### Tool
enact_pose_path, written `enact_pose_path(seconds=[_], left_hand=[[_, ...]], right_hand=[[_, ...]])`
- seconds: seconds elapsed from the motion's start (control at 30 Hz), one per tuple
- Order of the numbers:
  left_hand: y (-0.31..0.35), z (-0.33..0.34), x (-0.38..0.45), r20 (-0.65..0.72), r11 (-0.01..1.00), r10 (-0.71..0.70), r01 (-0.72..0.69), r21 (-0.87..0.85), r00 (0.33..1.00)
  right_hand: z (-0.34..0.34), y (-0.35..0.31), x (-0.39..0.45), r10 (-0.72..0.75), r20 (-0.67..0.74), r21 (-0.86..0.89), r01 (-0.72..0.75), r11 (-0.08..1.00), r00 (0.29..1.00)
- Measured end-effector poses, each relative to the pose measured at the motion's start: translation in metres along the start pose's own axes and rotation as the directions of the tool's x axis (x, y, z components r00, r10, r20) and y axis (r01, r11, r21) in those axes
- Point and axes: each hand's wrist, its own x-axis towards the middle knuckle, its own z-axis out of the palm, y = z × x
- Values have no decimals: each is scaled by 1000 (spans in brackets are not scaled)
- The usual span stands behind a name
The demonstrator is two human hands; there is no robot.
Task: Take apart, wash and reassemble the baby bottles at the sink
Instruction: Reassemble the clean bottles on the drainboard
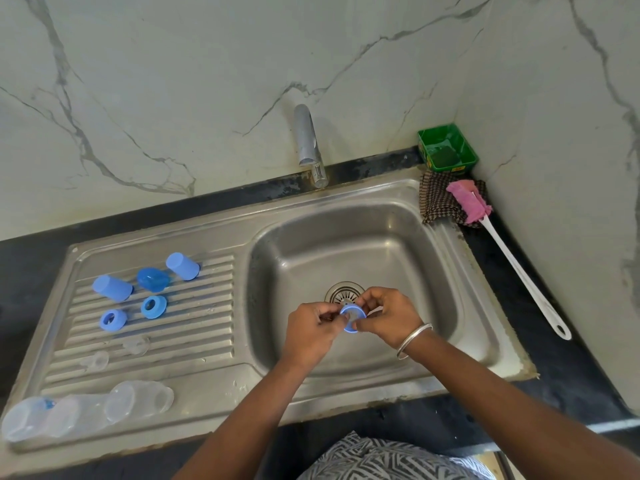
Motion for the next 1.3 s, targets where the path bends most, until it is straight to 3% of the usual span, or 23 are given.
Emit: enact_pose_path(seconds=[0.2, 0.33, 0.47, 0.7, 0.87, 1.17, 1.3], left_hand=[[4, 1, -5, -34, 996, 51, -48, 80, 998], [4, 0, -2, -90, 996, 32, -25, 81, 995], [6, 1, -1, -101, 998, 32, -27, 52, 994], [1, -1, -5, 74, 996, 11, -4, -91, 997], [-1, -2, -7, 57, 988, 148, -145, -51, 987], [-1, -2, -7, -52, 932, 355, -350, 94, 933], [-4, -1, -7, -71, 938, 343, -337, 85, 937]], right_hand=[[3, -2, 0, 61, -13, 31, -61, 998, 998], [3, -4, 0, 85, 4, 222, -84, 971, 996], [5, -3, -3, 59, -49, 189, -49, 981, 997], [7, -9, -4, 46, -93, 197, -26, 980, 995], [8, -8, 2, 25, -104, 99, -15, 995, 994], [5, -18, -2, 105, 23, 281, -108, 954, 994], [8, -19, -3, 98, -25, 262, -88, 961, 995]])
